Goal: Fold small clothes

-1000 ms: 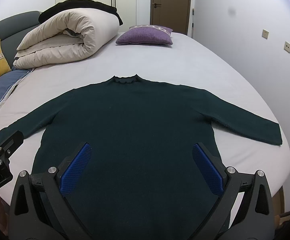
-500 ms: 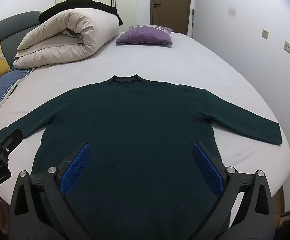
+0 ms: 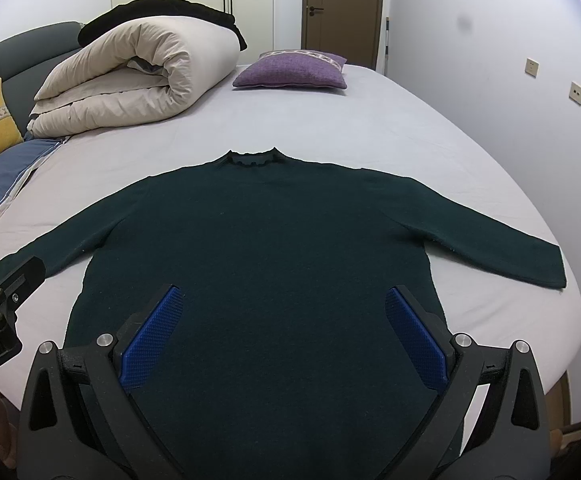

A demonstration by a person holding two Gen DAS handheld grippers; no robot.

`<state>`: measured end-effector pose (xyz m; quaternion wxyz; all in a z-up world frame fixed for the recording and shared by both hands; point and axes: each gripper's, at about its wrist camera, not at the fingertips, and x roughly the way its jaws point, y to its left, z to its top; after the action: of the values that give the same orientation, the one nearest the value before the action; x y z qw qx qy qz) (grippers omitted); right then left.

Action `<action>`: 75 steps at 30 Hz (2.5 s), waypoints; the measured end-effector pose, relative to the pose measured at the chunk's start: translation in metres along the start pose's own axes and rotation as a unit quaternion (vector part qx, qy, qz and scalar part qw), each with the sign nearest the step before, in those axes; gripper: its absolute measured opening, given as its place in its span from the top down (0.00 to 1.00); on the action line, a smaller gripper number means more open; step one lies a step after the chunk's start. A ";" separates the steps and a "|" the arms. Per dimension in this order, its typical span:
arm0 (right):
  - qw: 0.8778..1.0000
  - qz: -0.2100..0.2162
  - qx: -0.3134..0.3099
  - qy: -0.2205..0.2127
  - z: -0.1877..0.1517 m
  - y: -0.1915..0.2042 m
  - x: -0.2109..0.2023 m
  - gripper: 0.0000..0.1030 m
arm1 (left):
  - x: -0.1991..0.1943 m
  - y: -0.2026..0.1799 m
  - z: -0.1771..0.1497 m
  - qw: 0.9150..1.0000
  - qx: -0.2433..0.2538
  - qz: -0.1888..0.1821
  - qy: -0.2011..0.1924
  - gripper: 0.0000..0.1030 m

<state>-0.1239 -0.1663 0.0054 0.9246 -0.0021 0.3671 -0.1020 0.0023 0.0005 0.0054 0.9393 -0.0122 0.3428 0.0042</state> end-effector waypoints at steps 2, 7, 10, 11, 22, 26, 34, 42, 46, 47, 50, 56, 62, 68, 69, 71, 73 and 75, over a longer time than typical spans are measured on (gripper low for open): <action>1.000 0.000 -0.001 0.000 -0.001 0.001 0.000 0.00 | 0.000 0.000 0.000 1.000 0.001 0.000 0.000 0.00; 1.000 0.000 -0.001 0.000 -0.003 0.002 0.000 0.00 | 0.000 0.000 0.000 1.000 0.000 0.000 0.000 0.00; 1.000 0.000 -0.001 0.000 -0.003 0.002 0.000 0.00 | 0.000 0.000 0.000 1.000 0.000 0.000 0.000 0.00; 1.000 0.000 -0.001 0.000 -0.003 0.002 0.000 0.00 | 0.000 0.000 0.000 1.000 0.000 0.000 0.000 0.00; 1.000 0.000 -0.001 0.001 -0.005 0.003 0.000 0.00 | 0.000 0.000 -0.001 1.000 -0.001 -0.001 0.000 0.00; 1.000 0.000 -0.001 0.001 -0.005 0.003 0.000 0.00 | 0.001 0.002 -0.001 1.000 -0.002 -0.001 0.000 0.00; 1.000 0.001 -0.001 0.003 -0.007 0.004 0.000 0.00 | 0.000 0.003 -0.003 1.000 -0.003 -0.001 0.001 0.00; 1.000 0.000 -0.001 0.005 -0.009 0.004 0.001 0.00 | 0.000 0.004 -0.005 1.000 -0.008 0.000 0.003 0.00; 1.000 0.004 0.004 0.008 -0.008 -0.001 0.004 0.00 | -0.001 0.005 -0.007 1.000 -0.019 -0.014 0.010 0.00; 1.000 0.007 0.008 0.010 -0.008 -0.005 0.006 0.00 | 0.000 0.006 -0.008 1.000 -0.022 -0.019 0.012 0.00; 0.999 0.017 0.033 0.008 -0.008 -0.028 0.010 0.00 | 0.003 0.005 -0.011 0.999 -0.027 -0.036 0.020 0.00; 0.977 0.038 0.209 -0.004 -0.019 -0.174 0.030 0.00 | 0.018 -0.005 -0.013 0.998 -0.024 -0.055 0.036 0.00; 0.891 0.027 0.452 -0.026 -0.070 -0.374 0.055 0.21 | 0.044 -0.024 -0.005 0.995 -0.023 -0.083 0.055 0.00; 0.820 0.026 0.570 -0.045 -0.116 -0.489 0.084 0.27 | 0.074 -0.039 0.001 0.986 -0.080 -0.134 0.055 0.00; 0.818 0.032 0.572 -0.051 -0.115 -0.499 0.089 0.27 | 0.079 -0.041 0.002 0.986 -0.085 -0.134 0.060 0.00; 0.824 0.033 0.563 -0.062 -0.107 -0.507 0.097 0.29 | 0.091 -0.051 0.004 0.986 -0.070 -0.123 0.088 0.00; 0.829 0.039 0.554 -0.065 -0.098 -0.514 0.107 0.42 | 0.103 -0.056 0.006 0.984 -0.067 -0.127 0.110 0.00; 0.825 0.049 0.560 -0.061 -0.091 -0.527 0.121 0.66 | 0.110 -0.054 0.007 0.981 -0.077 -0.138 0.116 0.00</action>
<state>-0.1984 -0.6987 -0.1022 0.7908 0.5279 0.1896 -0.2448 0.0920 -0.0531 -0.0587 0.8811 -0.1319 0.4428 -0.1009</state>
